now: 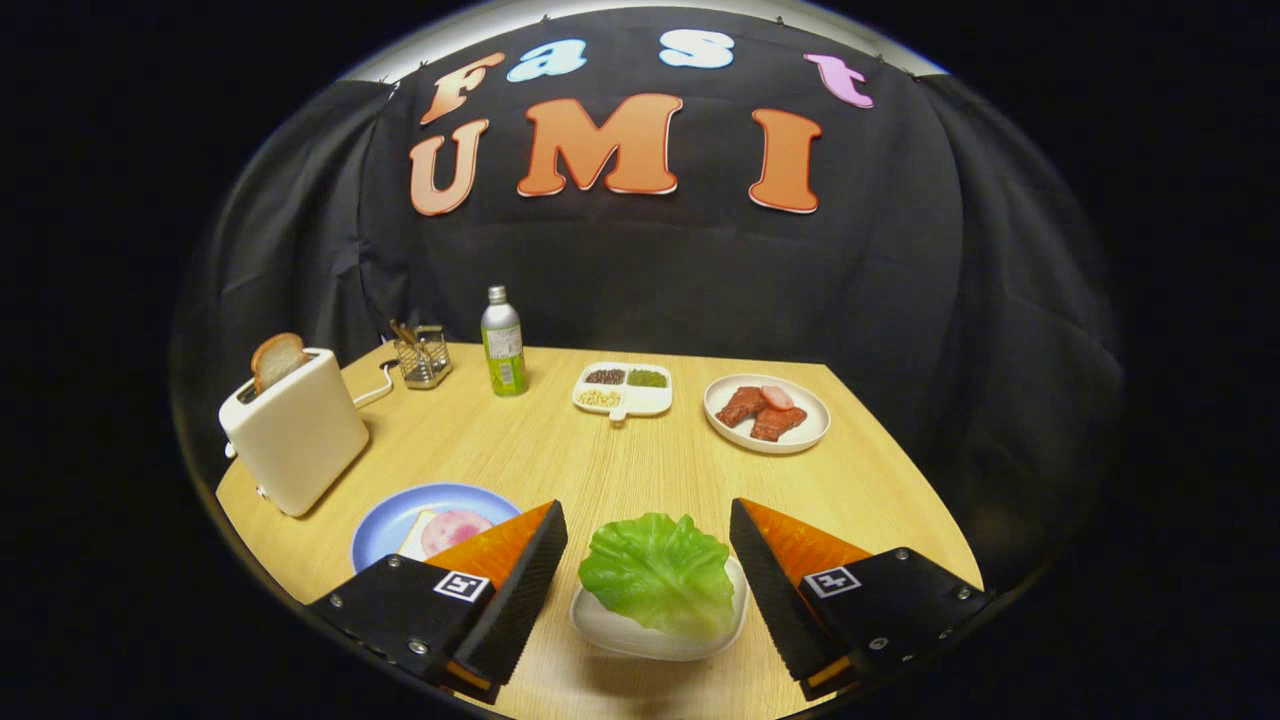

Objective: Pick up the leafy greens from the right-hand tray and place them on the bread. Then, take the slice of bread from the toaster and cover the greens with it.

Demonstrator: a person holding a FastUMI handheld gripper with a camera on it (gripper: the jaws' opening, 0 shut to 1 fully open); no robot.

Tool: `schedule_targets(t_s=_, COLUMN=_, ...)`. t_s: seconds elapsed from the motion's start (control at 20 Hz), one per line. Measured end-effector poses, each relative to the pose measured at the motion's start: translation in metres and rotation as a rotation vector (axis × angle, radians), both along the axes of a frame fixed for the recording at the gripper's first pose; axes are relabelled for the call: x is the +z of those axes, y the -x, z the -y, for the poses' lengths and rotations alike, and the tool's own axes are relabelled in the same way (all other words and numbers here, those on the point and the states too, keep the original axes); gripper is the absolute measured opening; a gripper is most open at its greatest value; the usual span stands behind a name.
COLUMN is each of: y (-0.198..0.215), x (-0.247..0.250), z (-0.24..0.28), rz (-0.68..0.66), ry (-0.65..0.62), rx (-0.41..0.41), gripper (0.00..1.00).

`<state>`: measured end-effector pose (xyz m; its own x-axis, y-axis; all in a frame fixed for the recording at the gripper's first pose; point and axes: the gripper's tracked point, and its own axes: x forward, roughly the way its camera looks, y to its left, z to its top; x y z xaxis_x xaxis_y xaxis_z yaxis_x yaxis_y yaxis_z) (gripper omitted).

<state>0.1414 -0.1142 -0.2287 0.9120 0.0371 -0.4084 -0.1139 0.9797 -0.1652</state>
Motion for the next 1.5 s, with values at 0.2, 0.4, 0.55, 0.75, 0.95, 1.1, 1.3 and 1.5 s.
schedule_targets(t_s=0.2, y=-0.007, x=-0.037, z=0.004, rz=-0.078, ry=0.024, rx=0.005, gripper=0.99)
schedule_targets(t_s=0.4, y=-0.008, x=-0.068, z=0.015, rz=-0.165, ry=-0.004, rx=-0.036, gripper=0.98)
schedule_targets(t_s=0.55, y=-0.007, x=-0.083, z=0.020, rz=-0.203, ry=-0.014, rx=-0.047, gripper=0.96)
schedule_targets(t_s=0.75, y=-0.010, x=-0.096, z=0.025, rz=-0.238, ry=-0.009, rx=-0.054, gripper=0.90)
schedule_targets(t_s=0.95, y=-0.011, x=-0.106, z=0.026, rz=-0.267, ry=-0.026, rx=-0.061, gripper=0.82)
schedule_targets(t_s=1.1, y=-0.009, x=-0.116, z=0.027, rz=-0.299, ry=-0.027, rx=-0.059, gripper=0.81)
schedule_targets(t_s=1.3, y=-0.010, x=-0.120, z=0.030, rz=-0.308, ry=-0.030, rx=-0.068, gripper=0.74)
schedule_targets(t_s=1.5, y=-0.012, x=-0.120, z=0.039, rz=-0.307, ry=-0.040, rx=-0.087, gripper=0.53)
